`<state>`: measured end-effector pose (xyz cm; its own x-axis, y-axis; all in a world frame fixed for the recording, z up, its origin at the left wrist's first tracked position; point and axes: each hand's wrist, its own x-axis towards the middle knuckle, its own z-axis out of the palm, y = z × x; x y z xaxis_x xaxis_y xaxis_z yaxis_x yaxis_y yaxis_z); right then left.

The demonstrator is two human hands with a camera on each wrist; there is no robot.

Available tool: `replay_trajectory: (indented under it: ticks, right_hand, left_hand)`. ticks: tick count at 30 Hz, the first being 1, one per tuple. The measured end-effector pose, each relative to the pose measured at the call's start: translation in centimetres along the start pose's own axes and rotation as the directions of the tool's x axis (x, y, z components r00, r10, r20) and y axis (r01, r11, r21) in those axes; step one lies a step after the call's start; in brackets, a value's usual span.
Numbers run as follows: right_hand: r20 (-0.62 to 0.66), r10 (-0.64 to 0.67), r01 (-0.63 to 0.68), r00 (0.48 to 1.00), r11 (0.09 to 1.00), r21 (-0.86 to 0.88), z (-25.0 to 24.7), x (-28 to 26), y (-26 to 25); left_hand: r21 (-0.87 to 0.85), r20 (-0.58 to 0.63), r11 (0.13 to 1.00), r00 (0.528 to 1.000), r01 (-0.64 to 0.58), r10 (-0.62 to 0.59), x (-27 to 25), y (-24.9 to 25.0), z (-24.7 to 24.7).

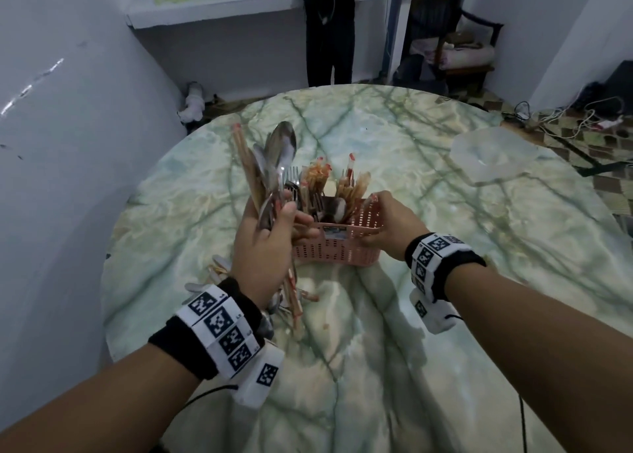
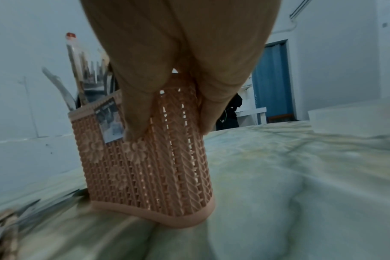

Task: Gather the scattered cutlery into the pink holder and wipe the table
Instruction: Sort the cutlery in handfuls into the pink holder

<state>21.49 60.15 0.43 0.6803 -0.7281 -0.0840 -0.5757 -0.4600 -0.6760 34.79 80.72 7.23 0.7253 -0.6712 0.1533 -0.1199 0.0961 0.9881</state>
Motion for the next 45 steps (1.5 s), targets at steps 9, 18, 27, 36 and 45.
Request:
replay_trajectory:
  ticks: [9, 18, 27, 36, 45]
  right_hand:
    - [0.18, -0.006, -0.009, 0.984, 0.997, 0.08, -0.7, -0.5, 1.7]
    - [0.219, -0.096, 0.074, 0.971, 0.992, 0.106, -3.6, -1.8, 2.8]
    - [0.216, -0.153, 0.067, 0.964, 0.931, 0.359, -4.8, -2.2, 2.5]
    - [0.183, -0.291, 0.242, 0.939, 0.937, 0.251, -4.3, -1.9, 3.1]
    - [0.022, -0.284, 0.279, 0.959, 0.951, 0.133, -4.1, -1.9, 3.8]
  left_hand:
    - [-0.05, 0.071, 0.996, 0.994, -0.074, 0.077, 0.2, 2.6, 9.0]
    - [0.059, -0.064, 0.979, 0.978, -0.195, 0.199, 3.1, 3.1, 15.3]
    - [0.091, 0.048, 0.943, 0.947, -0.321, 0.318, 4.0, 4.1, 17.1]
    - [0.077, -0.13, 0.977, 0.97, -0.198, 0.207, 6.2, 4.4, 17.7]
    - [0.114, -0.133, 0.979, 0.974, -0.167, 0.182, 6.8, 1.4, 15.9]
